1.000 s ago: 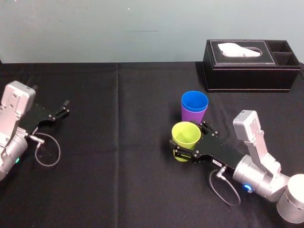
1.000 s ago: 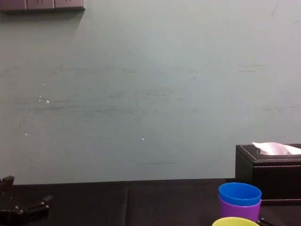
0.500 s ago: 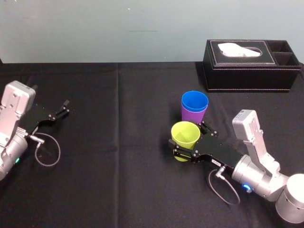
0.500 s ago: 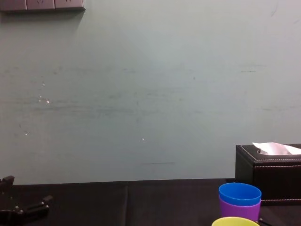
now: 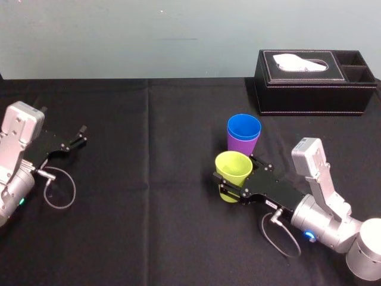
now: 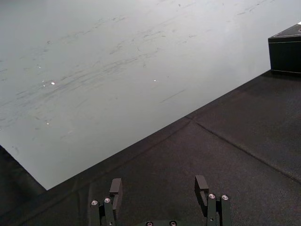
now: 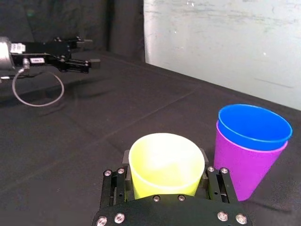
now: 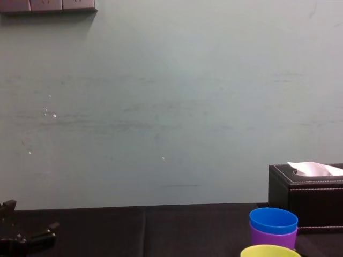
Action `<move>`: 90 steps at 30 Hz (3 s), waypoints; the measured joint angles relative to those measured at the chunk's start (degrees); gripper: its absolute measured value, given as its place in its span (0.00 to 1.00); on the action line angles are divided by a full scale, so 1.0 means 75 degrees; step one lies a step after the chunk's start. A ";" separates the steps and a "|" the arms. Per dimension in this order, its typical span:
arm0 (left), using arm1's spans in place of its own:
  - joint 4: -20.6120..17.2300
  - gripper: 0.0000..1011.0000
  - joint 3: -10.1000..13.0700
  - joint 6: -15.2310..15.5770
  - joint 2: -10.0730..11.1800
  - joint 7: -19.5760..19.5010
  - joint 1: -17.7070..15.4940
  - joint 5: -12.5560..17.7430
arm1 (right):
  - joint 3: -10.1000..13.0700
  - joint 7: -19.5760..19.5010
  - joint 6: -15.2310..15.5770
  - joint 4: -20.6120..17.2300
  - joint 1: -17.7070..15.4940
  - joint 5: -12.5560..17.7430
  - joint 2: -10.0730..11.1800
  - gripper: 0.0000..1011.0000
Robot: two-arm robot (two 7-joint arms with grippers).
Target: Stack the three plastic cups sequentially using one hand.
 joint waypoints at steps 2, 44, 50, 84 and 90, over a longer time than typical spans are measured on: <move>0.0000 1.00 0.0000 0.0000 0.0000 0.0000 0.0000 0.0000 | 0.0014 0.0000 -0.0012 -0.0097 -0.0039 0.0001 0.0024 0.75; 0.0000 1.00 0.0000 0.0000 0.0000 0.0000 0.0000 0.0000 | 0.0306 0.0205 0.0655 -0.0239 0.1521 0.1392 0.0183 0.74; 0.0000 1.00 0.0000 0.0000 0.0000 0.0000 0.0000 0.0000 | 0.0265 0.0179 0.0611 -0.0055 0.1603 0.1344 0.0158 0.74; 0.0000 1.00 0.0000 0.0000 0.0000 0.0000 0.0000 0.0000 | 0.0142 0.0163 0.0238 0.0883 0.1782 0.0799 -0.0116 0.74; 0.0000 1.00 0.0000 0.0000 0.0000 0.0000 0.0000 0.0000 | 0.0115 0.0179 0.0146 0.1012 0.1767 0.0704 -0.0160 0.74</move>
